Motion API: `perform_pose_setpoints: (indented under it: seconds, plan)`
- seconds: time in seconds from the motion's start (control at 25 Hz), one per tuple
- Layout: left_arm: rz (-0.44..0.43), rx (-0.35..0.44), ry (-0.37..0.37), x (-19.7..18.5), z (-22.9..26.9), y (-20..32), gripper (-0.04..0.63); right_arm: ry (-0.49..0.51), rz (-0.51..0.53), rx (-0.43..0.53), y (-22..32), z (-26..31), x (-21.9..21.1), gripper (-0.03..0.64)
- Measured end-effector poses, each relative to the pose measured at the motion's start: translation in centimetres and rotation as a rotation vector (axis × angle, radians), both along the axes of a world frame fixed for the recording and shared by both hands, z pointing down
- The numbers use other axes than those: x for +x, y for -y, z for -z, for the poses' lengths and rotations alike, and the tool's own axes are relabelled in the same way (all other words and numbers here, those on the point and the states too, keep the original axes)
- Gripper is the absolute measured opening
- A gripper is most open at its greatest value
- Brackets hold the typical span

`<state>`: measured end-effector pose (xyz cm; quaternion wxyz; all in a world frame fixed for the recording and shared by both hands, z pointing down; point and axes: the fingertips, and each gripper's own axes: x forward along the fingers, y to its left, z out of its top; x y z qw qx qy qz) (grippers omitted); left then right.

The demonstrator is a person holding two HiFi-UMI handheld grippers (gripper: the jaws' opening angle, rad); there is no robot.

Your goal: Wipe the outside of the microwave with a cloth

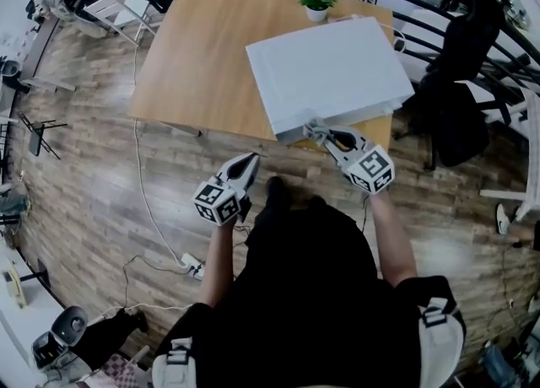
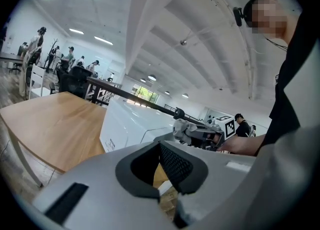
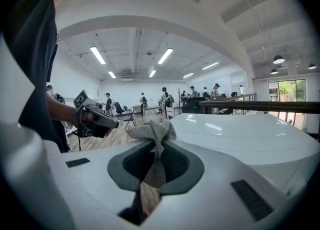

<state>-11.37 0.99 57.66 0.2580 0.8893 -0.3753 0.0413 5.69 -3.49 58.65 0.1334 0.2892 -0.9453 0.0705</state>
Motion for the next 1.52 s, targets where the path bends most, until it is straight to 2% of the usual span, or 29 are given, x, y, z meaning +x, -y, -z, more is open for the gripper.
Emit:
perform_pose_setpoints:
  seconds: [0.28, 0.44, 0.76, 1.28, 1.52]
  plan:
    - [-0.083, 0.014, -0.013, -1.8, 1.2, 4.6, 0.003, 0.04, -0.038, 0.004, 2.9, 1.7, -3.6, 0.032]
    - [-0.116, 0.002, -0.019, -2.9, 0.5, 5.7, 0.003, 0.028, -0.036, 0.005, 3.9, 2.0, -6.1, 0.032]
    - [-0.172, -0.011, -0.03, -5.4, -0.6, 7.6, 0.002, -0.002, -0.078, -0.055, 4.0, 1.5, -9.8, 0.032]
    - [-0.302, -0.021, -0.032, -6.0, -1.6, 9.9, 0.003, -0.041, -0.188, -0.074, 4.5, -0.2, -9.7, 0.032]
    - [-0.306, -0.018, -0.027, -6.4, -1.5, 10.4, 0.002, -0.058, -0.198, -0.059, 4.5, -0.4, -9.4, 0.032]
